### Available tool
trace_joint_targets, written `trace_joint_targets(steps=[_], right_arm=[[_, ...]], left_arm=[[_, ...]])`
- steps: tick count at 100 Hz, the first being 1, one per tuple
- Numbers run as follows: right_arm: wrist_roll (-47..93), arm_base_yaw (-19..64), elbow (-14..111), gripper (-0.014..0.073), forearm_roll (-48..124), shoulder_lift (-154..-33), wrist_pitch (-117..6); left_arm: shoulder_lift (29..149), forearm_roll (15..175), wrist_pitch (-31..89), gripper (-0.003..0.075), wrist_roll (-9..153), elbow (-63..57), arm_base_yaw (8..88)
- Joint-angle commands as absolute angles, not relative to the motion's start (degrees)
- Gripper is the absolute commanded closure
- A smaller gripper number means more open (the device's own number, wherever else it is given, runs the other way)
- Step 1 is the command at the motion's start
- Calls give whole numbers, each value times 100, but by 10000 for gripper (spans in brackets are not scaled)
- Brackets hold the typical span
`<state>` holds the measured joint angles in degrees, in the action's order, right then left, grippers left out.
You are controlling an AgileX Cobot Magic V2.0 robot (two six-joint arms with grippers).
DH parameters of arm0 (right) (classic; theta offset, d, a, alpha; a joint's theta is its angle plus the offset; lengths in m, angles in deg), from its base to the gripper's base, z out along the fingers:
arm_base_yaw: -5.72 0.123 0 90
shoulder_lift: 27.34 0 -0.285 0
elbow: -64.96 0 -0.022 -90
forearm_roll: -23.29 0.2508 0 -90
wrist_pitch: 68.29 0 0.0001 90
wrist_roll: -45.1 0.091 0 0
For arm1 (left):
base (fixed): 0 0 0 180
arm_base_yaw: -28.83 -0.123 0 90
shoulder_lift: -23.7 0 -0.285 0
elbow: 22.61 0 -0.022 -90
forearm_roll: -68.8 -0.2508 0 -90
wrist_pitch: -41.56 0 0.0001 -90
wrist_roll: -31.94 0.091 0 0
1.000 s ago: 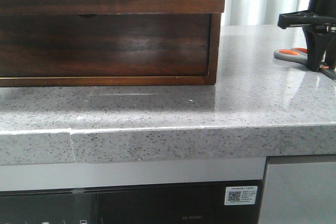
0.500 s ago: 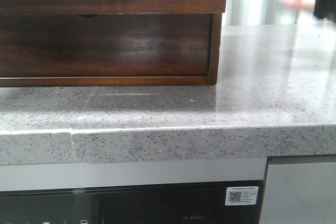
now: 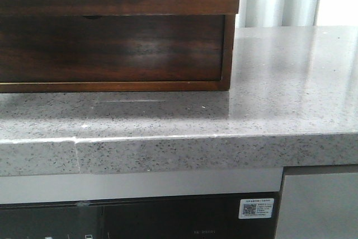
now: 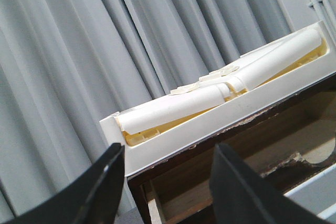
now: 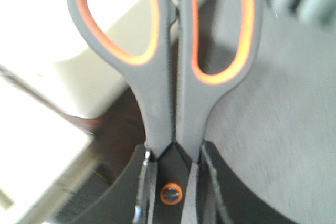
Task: Put scissors in drawer with both arms
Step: 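Carry the scissors with the right gripper over the open drawer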
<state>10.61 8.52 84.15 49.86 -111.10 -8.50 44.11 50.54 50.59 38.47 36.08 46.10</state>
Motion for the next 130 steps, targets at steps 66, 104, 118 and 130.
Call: trace_joint_targets(steps=[66,104,118,130], right_arm=[[-133,4375,9497,718,4229,-12110,-1868],[-291,4434,9497,718,3814,-12921,-1923],[-291,4434,9497,718,3710,-13079,-1923],[-291,4434,9497,718,3632,-13190,-1885]], left_arm=[[4459,5147,5406,393,3791,3395,4617],[4459,5147,5357,393,3791,3395,4617],[4459,5147,5357,393,3791,3395,4617],[4459,5147,5357,393,3791,3395,4617]])
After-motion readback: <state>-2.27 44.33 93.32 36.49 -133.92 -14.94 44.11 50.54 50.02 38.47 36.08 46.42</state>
